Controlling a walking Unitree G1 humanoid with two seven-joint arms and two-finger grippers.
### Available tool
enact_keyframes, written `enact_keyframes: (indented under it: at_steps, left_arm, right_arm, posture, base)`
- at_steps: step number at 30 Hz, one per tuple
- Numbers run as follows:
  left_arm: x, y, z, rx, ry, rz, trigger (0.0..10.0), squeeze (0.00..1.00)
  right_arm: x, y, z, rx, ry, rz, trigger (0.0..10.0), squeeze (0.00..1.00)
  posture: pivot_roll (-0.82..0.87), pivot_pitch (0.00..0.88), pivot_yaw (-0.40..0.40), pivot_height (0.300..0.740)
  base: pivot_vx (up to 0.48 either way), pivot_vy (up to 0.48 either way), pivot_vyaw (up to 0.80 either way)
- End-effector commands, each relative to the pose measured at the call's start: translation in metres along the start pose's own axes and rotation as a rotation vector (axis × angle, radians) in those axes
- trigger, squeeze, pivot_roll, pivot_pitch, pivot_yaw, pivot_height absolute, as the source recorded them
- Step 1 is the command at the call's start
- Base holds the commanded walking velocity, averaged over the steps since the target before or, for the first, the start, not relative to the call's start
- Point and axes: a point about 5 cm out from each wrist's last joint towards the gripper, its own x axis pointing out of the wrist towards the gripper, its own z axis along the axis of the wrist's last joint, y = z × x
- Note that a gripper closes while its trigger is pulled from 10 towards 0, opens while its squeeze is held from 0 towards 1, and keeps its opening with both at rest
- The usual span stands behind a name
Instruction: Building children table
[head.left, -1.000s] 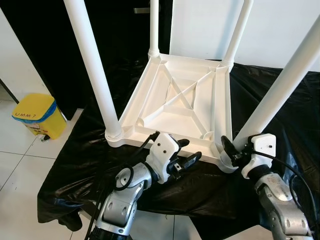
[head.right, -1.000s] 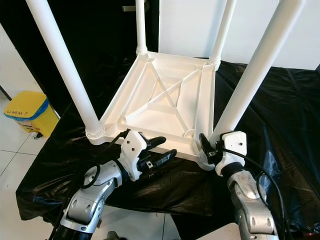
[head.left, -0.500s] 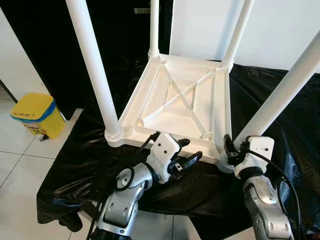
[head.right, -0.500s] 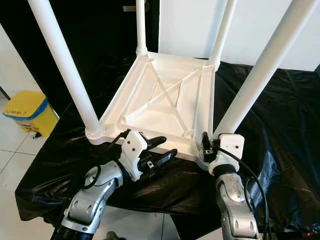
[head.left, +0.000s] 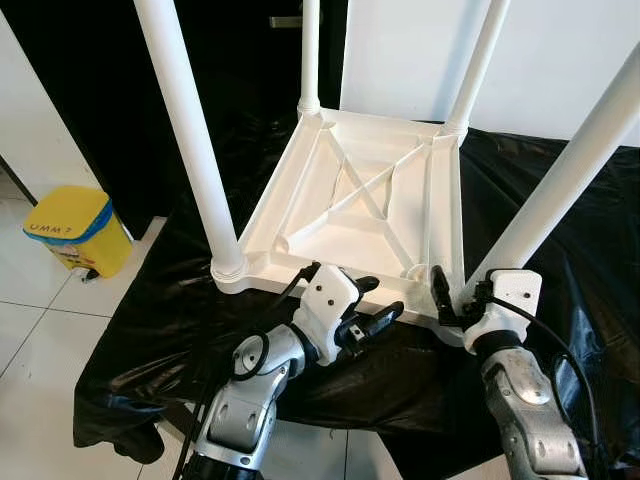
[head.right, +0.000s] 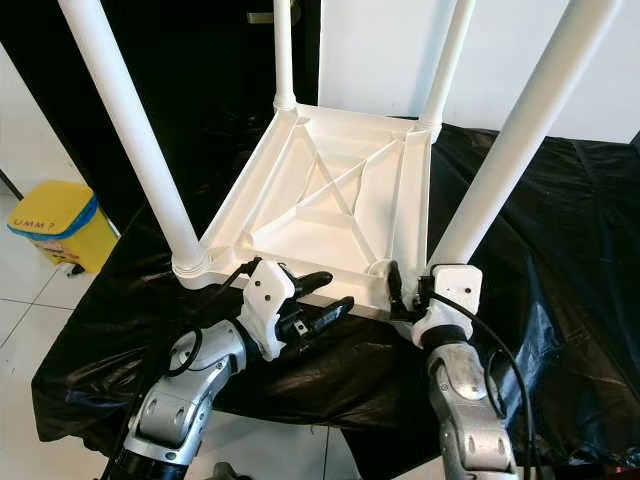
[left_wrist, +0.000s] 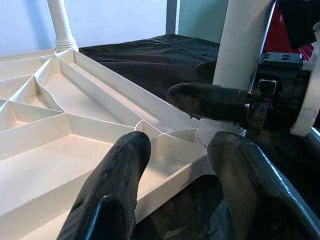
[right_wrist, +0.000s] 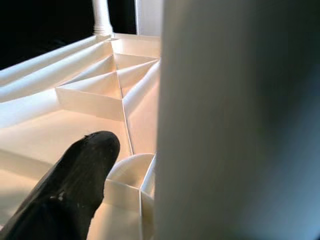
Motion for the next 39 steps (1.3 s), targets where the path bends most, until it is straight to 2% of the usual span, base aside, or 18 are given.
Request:
enact_keyframes:
  at_steps: [1, 2, 3, 5, 6, 9, 16, 18, 22, 25, 28, 29, 31, 32, 39]
  left_arm:
    - [0.001, 0.003, -0.003, -0.004, 0.010, 0.126, 10.0, 0.00]
    - [0.001, 0.003, -0.003, -0.004, 0.012, 0.121, 10.0, 0.00]
    - [0.001, 0.003, -0.003, -0.005, 0.014, 0.118, 10.0, 0.00]
    - [0.001, 0.003, -0.003, -0.005, 0.014, 0.118, 10.0, 0.00]
    - [0.001, 0.004, -0.003, -0.008, 0.017, 0.114, 10.0, 0.00]
    - [0.001, 0.005, -0.003, -0.010, 0.019, 0.112, 10.0, 0.00]
    - [0.003, 0.006, -0.004, -0.022, 0.030, 0.094, 10.0, 0.00]
    - [0.005, 0.007, -0.003, -0.017, 0.031, 0.084, 10.0, 0.00]
    - [0.007, 0.009, -0.003, -0.011, 0.036, 0.072, 10.0, 0.00]
    - [0.012, 0.007, -0.003, -0.027, 0.046, 0.044, 10.0, 0.00]
    - [0.013, 0.007, -0.003, -0.029, 0.047, 0.039, 10.0, 0.00]
    - [0.014, 0.006, -0.002, -0.039, 0.048, 0.031, 10.0, 0.00]
    - [0.014, 0.006, -0.002, -0.039, 0.048, 0.031, 10.0, 0.00]
    - [0.015, 0.004, -0.002, -0.052, 0.042, 0.020, 10.0, 0.00]
    - [0.016, 0.002, -0.002, -0.097, 0.031, 0.002, 10.0, 0.00]
  right_arm:
    - [0.001, 0.000, 0.004, 0.005, -0.006, 0.088, 10.0, 1.00]
    - [0.001, -0.002, 0.005, -0.001, 0.003, 0.145, 10.0, 0.07]
    - [0.001, -0.004, 0.006, -0.009, 0.007, 0.185, 10.0, 0.00]
    - [0.001, -0.004, 0.006, -0.009, 0.007, 0.185, 10.0, 0.00]
    - [0.002, -0.009, 0.006, -0.032, 0.015, 0.244, 10.0, 0.00]
    - [0.002, -0.011, 0.006, -0.041, 0.021, 0.272, 10.0, 0.00]
    - [0.004, -0.018, 0.004, -0.092, 0.062, 0.427, 10.0, 0.00]
    - [0.008, -0.025, 0.003, -0.130, 0.079, 0.492, 10.0, 0.00]
    - [0.015, -0.030, 0.003, -0.151, 0.087, 0.529, 10.0, 0.00]
    - [0.027, -0.028, 0.004, -0.162, 0.084, 0.566, 10.0, 0.00]
    - [0.030, -0.027, 0.005, -0.170, 0.075, 0.568, 10.0, 0.00]
    - [0.031, -0.026, 0.005, -0.170, 0.070, 0.569, 3.7, 0.00]
    - [0.031, -0.026, 0.005, -0.170, 0.070, 0.569, 3.7, 0.00]
    - [0.030, -0.026, 0.004, -0.167, 0.071, 0.569, 0.0, 0.00]
    - [0.022, -0.030, -0.001, -0.158, 0.087, 0.570, 0.0, 0.00]
  posture:
    - [-0.02, 0.043, -0.056, 0.740]
    - [-0.02, 0.045, -0.055, 0.740]
    - [-0.03, 0.046, -0.050, 0.740]
    - [-0.03, 0.046, -0.050, 0.740]
    - [-0.03, 0.050, -0.046, 0.740]
    - [-0.03, 0.048, -0.043, 0.740]
    - [-0.07, 0.048, -0.024, 0.740]
    - [-0.09, 0.053, -0.011, 0.740]
    - [-0.10, 0.056, -0.003, 0.740]
    - [-0.12, 0.064, 0.004, 0.740]
    - [-0.12, 0.066, 0.006, 0.740]
    - [-0.12, 0.072, 0.005, 0.740]
    - [-0.12, 0.072, 0.005, 0.740]
    - [-0.13, 0.081, 0.001, 0.740]
    - [-0.15, 0.093, 0.004, 0.740]
  base:
    - [0.000, 0.000, 0.00]
    - [0.000, 0.000, 0.00]
    - [0.000, 0.000, 0.00]
    - [0.000, 0.000, 0.00]
    - [0.000, 0.000, 0.00]
    - [0.000, 0.000, 0.00]
    - [0.000, 0.000, 0.00]
    - [0.000, 0.000, 0.00]
    - [0.000, 0.000, 0.00]
    - [0.000, 0.000, 0.00]
    - [0.000, 0.000, 0.00]
    - [0.000, 0.000, 0.00]
    - [0.000, 0.000, 0.00]
    - [0.000, 0.000, 0.00]
    - [0.000, 0.000, 0.00]
